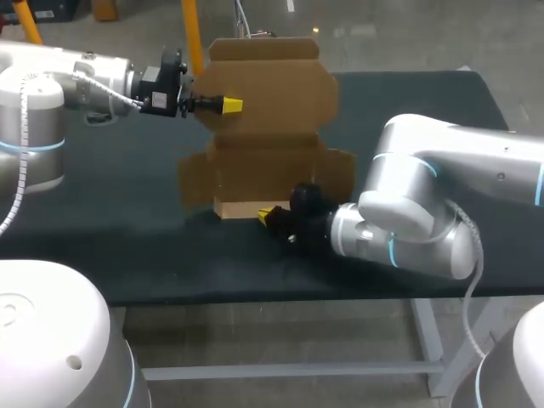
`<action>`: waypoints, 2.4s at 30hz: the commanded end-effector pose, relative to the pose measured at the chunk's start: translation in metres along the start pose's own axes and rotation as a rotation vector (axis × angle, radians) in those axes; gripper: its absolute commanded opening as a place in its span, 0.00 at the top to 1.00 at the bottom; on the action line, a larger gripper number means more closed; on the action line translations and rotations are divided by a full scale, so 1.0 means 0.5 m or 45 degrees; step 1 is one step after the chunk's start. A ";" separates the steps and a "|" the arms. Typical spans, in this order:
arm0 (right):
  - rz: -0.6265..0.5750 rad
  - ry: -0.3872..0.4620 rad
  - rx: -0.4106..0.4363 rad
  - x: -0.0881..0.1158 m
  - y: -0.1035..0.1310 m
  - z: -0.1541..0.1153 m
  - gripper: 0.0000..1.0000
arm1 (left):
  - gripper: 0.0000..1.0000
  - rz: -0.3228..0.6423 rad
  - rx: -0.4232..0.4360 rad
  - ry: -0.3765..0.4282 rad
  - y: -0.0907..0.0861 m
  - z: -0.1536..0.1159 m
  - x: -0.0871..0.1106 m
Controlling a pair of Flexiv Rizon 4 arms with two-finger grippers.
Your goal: Assemble the packaging by folding the flat box into shape, placing the metal phone stand inside, and closing the box properly
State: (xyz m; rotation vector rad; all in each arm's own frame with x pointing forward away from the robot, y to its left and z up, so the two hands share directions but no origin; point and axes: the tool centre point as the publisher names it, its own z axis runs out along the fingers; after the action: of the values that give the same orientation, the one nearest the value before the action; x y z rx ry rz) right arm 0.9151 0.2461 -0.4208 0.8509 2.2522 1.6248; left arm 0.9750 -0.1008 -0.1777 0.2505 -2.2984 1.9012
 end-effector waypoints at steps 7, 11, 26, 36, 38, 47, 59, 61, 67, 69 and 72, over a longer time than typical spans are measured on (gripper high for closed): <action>-0.002 -0.115 -0.005 -0.004 -0.005 0.016 1.00 | 1.00 0.000 -0.002 0.003 0.002 -0.002 0.000; 0.006 -0.119 0.005 -0.008 -0.010 0.022 1.00 | 1.00 0.000 -0.002 0.003 0.002 -0.002 0.000; 0.027 -0.133 -0.004 -0.015 -0.017 0.028 1.00 | 1.00 0.000 -0.002 0.003 0.002 -0.002 0.000; 0.027 -0.133 -0.004 -0.015 -0.017 0.028 1.00 | 1.00 0.000 -0.002 0.003 0.002 -0.002 0.000; 0.027 -0.133 -0.004 -0.015 -0.017 0.028 1.00 | 1.00 0.000 -0.002 0.003 0.002 -0.002 0.000; 0.027 -0.133 -0.004 -0.015 -0.017 0.028 1.00 | 1.00 0.036 -0.027 -0.010 0.010 0.005 -0.003; 0.027 -0.133 -0.004 -0.015 -0.017 0.028 1.00 | 1.00 0.102 -0.024 0.022 0.044 -0.003 0.017; 0.027 -0.133 -0.004 -0.015 -0.017 0.028 1.00 | 1.00 0.108 -0.025 0.028 0.049 -0.003 0.022; 0.027 -0.133 -0.004 -0.015 -0.017 0.028 1.00 | 1.00 0.122 -0.026 0.034 0.060 -0.002 0.036; 0.027 -0.133 -0.004 -0.015 -0.017 0.028 1.00 | 1.00 0.126 -0.026 0.036 0.063 -0.002 0.039; 0.027 -0.133 -0.004 -0.015 -0.017 0.028 1.00 | 1.00 0.132 -0.030 0.039 0.069 0.001 0.044</action>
State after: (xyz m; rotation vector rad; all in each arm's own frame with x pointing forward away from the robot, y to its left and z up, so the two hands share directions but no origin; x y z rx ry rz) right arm 0.9255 0.2468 -0.4285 0.8934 2.2398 1.6167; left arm 0.9494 -0.0973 -0.2029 0.0992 -2.3507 1.9089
